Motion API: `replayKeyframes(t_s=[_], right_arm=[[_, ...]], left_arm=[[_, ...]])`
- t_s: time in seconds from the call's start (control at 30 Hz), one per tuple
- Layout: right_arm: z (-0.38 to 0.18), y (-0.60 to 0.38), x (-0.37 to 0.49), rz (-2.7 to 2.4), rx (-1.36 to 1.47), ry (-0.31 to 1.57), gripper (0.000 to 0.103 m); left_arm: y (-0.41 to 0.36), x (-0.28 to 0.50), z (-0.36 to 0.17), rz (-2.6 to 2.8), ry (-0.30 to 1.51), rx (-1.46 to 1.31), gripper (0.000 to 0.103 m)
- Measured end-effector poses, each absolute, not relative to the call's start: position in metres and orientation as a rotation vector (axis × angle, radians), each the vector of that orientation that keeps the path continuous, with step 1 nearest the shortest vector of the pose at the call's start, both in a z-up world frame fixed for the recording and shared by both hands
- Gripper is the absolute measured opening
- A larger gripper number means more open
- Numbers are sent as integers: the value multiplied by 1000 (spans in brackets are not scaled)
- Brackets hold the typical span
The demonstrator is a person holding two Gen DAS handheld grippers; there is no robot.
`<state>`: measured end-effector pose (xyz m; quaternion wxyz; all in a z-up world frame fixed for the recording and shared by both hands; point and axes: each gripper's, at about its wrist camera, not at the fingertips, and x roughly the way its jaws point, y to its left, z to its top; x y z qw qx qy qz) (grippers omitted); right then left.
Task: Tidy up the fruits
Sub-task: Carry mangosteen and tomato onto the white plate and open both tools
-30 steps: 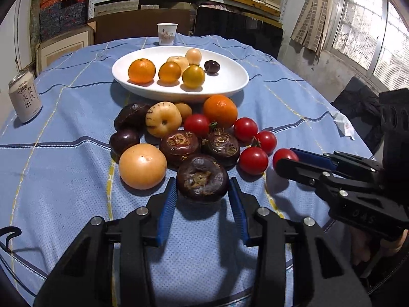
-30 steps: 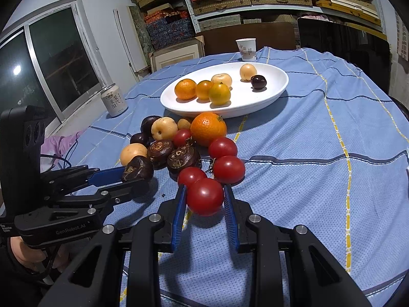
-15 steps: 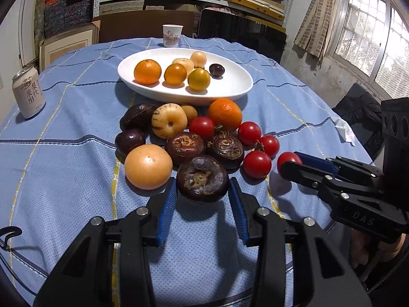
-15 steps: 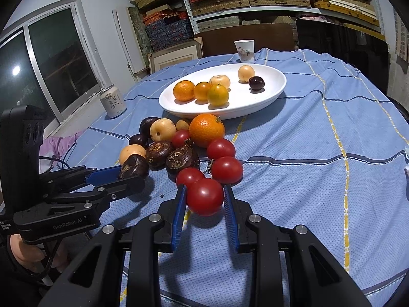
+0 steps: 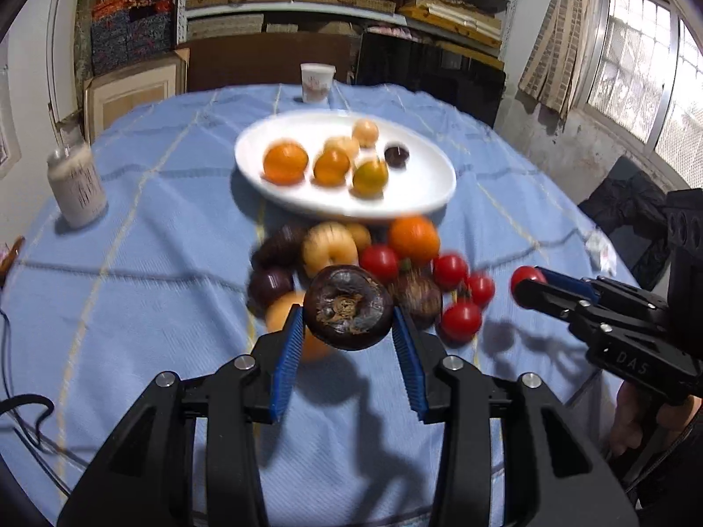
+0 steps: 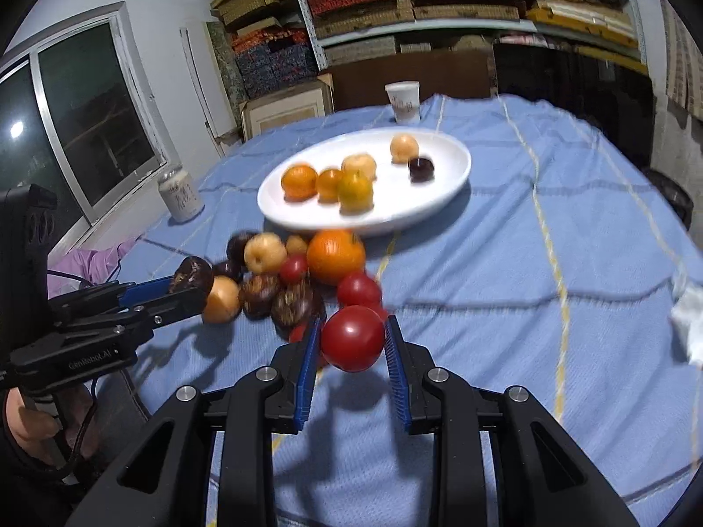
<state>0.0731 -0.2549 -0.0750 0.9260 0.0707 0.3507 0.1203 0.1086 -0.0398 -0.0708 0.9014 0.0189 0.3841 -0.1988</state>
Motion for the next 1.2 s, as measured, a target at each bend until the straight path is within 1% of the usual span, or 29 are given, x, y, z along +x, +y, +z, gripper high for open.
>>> replayKeyframes(t_s=[0.2, 0.27, 0.37, 0.5, 0.6, 0.77, 0.8, 0.87, 0.9, 0.97, 1.03, 1.1, 1.17, 1.2], right_arm=[[-20, -268, 123, 199, 80, 637, 30], [-11, -272, 143, 185, 75, 628, 30], [-5, -279, 183, 173, 98, 643, 30], [-11, -276, 225, 170, 109, 677, 30], [-24, -271, 250, 164, 113, 711, 30], [-46, -263, 277, 156, 124, 759, 30], [-48, -262, 279, 155, 127, 764, 33], [-49, -262, 280, 123, 123, 749, 43], [-47, -264, 279, 119, 132, 740, 44], [-45, -267, 274, 125, 143, 734, 44], [-42, -269, 268, 121, 143, 729, 44], [-37, -271, 256, 134, 160, 723, 44], [-32, -271, 238, 148, 153, 712, 44], [-31, -271, 229, 154, 151, 711, 44]], left_arm=[[-42, 162, -21, -405, 730, 34, 40], [-48, 180, -9, -386, 696, 60, 40], [-57, 216, -2, -386, 703, 60, 40], [-69, 268, -8, -381, 759, 46, 40], [-78, 306, -26, -360, 817, 33, 40], [-90, 340, -55, -342, 903, 27, 41], [-89, 343, -59, -335, 911, 19, 41], [-86, 344, -59, -329, 907, -6, 50], [-83, 341, -57, -335, 899, -20, 51], [-78, 334, -51, -327, 870, -13, 59], [-73, 323, -43, -325, 843, -17, 61], [-66, 308, -33, -337, 825, -37, 65], [-58, 284, -27, -340, 807, -41, 73], [-56, 272, -26, -347, 804, -38, 76]])
